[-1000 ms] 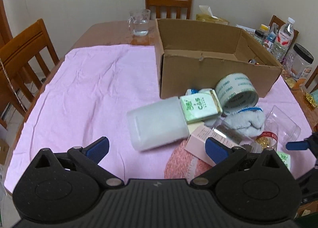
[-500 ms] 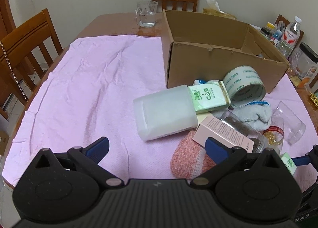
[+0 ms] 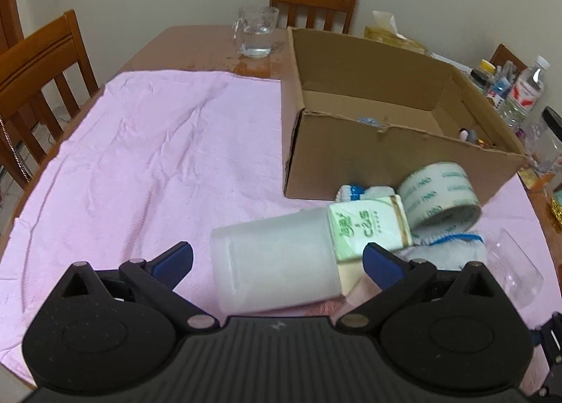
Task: Organize objects
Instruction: 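Move left tool to the white plastic container while right tool moves to the green C&S pack, then close left tool on the white container while right tool grasps the green C&S pack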
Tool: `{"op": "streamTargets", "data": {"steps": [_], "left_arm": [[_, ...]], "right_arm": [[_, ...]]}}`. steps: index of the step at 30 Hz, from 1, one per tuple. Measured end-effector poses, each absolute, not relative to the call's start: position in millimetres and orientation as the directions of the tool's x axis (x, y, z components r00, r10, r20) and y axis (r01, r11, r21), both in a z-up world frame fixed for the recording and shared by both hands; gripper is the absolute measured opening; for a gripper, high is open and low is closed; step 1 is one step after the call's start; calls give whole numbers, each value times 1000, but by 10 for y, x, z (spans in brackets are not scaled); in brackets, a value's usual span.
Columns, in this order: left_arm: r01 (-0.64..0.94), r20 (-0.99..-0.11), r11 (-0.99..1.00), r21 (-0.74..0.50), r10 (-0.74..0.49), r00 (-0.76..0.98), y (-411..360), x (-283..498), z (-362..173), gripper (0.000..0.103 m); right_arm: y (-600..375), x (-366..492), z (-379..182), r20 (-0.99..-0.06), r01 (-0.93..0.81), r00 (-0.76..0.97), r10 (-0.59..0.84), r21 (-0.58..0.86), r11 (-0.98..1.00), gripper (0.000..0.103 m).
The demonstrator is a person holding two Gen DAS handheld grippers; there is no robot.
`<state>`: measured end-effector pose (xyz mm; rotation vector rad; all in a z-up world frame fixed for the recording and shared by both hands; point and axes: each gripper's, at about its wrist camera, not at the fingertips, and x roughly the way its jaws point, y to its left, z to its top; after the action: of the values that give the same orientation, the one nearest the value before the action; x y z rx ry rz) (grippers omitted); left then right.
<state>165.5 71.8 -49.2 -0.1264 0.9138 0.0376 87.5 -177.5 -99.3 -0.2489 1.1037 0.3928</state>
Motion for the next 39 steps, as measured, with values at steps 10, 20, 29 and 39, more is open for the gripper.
{"op": "streamTargets", "data": {"steps": [10, 20, 29, 39], "left_arm": [[-94, -833, 991, -99, -31, 552, 861, 1784, -721, 102], [-119, -847, 981, -151, -66, 528, 918, 1845, -901, 98], [-96, -842, 981, -168, -92, 532, 890, 1897, -930, 92], [-77, -837, 981, -179, -110, 536, 889, 1919, -916, 85]], "right_arm": [[-1778, 829, -977, -900, -419, 396, 181, -1, 908, 103], [-1792, 781, -956, -898, -413, 402, 180, -2, 911, 103], [-1854, 735, -926, -900, -435, 393, 189, -1, 900, 103], [-1847, 872, -933, -902, -477, 389, 187, -24, 878, 102]]}}
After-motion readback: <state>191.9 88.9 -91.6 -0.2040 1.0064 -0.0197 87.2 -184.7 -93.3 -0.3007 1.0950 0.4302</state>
